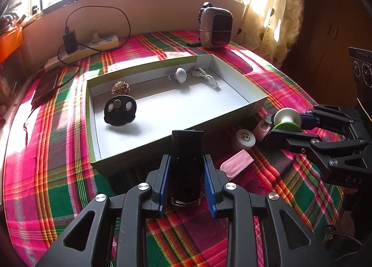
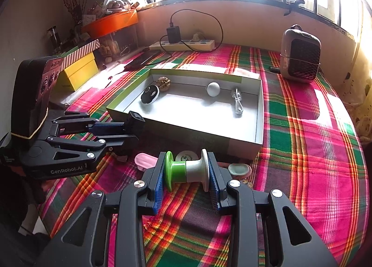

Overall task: Organize objects
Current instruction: 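Carry the spool in the right tool while the left tool carries the flashlight over the box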

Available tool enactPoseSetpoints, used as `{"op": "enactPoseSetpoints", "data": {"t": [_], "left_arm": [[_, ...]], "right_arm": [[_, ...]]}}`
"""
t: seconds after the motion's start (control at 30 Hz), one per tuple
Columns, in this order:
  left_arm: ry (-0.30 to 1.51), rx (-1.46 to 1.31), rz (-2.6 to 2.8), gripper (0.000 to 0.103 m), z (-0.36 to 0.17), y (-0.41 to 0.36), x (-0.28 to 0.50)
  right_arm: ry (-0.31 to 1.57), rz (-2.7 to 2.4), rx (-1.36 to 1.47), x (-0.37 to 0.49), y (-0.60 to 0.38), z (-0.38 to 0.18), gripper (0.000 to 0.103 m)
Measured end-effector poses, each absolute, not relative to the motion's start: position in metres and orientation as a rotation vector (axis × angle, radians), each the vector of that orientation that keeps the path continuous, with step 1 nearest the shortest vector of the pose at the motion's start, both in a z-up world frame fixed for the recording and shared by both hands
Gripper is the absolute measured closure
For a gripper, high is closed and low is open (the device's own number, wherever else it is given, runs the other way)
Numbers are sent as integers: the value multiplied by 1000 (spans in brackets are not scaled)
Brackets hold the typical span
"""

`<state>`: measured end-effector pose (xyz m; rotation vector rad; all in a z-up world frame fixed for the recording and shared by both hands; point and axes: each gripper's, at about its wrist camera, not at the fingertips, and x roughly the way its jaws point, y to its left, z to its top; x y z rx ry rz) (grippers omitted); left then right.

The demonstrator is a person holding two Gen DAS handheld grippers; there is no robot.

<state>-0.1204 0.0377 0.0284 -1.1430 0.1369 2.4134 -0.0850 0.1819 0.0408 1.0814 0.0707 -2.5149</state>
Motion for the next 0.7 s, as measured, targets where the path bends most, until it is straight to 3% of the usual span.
{"op": "enactPoseSetpoints", "data": {"t": [0.7], "left_arm": [[246, -1211, 2423, 78, 8, 43, -107]], "right_arm": [[65, -2501, 1094, -85, 181, 35, 69]]}}
